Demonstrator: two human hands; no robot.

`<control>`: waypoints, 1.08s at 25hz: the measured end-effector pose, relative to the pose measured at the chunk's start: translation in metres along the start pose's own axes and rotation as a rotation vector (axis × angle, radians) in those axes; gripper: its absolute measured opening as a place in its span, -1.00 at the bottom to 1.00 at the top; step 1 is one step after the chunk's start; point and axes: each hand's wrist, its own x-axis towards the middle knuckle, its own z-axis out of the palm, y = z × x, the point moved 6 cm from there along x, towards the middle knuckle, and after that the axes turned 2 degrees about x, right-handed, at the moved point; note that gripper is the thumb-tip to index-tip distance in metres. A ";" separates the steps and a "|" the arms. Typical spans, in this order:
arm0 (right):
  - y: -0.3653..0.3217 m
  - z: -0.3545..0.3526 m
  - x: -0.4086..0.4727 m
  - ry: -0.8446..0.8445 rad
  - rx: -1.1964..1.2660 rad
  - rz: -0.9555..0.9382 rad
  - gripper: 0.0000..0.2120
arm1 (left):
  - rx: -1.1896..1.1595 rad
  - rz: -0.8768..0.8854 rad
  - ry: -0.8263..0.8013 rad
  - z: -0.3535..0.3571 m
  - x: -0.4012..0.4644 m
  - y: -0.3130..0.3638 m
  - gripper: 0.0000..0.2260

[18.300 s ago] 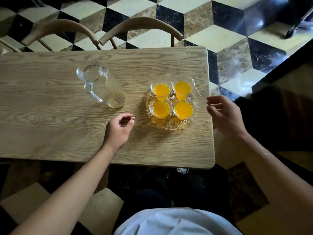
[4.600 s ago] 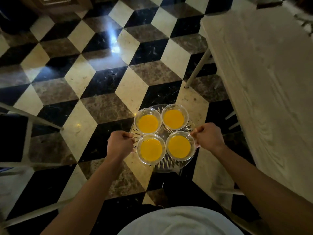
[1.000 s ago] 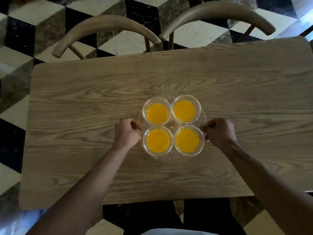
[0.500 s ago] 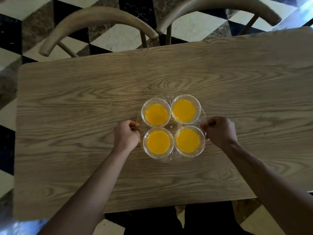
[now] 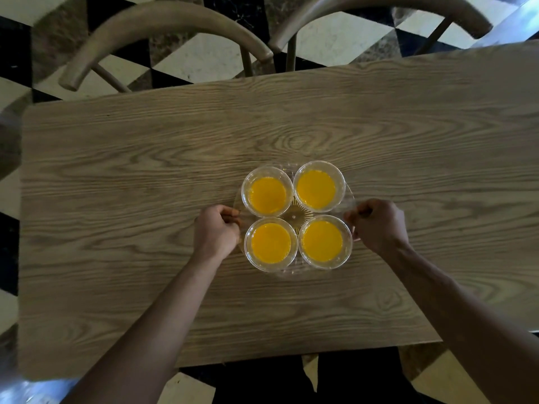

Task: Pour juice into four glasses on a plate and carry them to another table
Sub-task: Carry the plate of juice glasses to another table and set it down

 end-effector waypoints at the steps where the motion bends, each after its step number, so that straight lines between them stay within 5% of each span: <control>1: 0.000 0.000 0.001 0.001 0.002 -0.001 -0.89 | 0.002 0.003 0.003 0.000 0.000 0.000 -0.72; 18: 0.004 -0.006 0.000 -0.080 0.075 -0.024 -0.89 | -0.052 0.006 -0.004 -0.010 -0.006 0.002 -0.75; 27: 0.000 -0.012 -0.012 -0.111 0.046 -0.065 -0.80 | -0.040 0.057 -0.001 -0.024 -0.013 -0.008 -0.91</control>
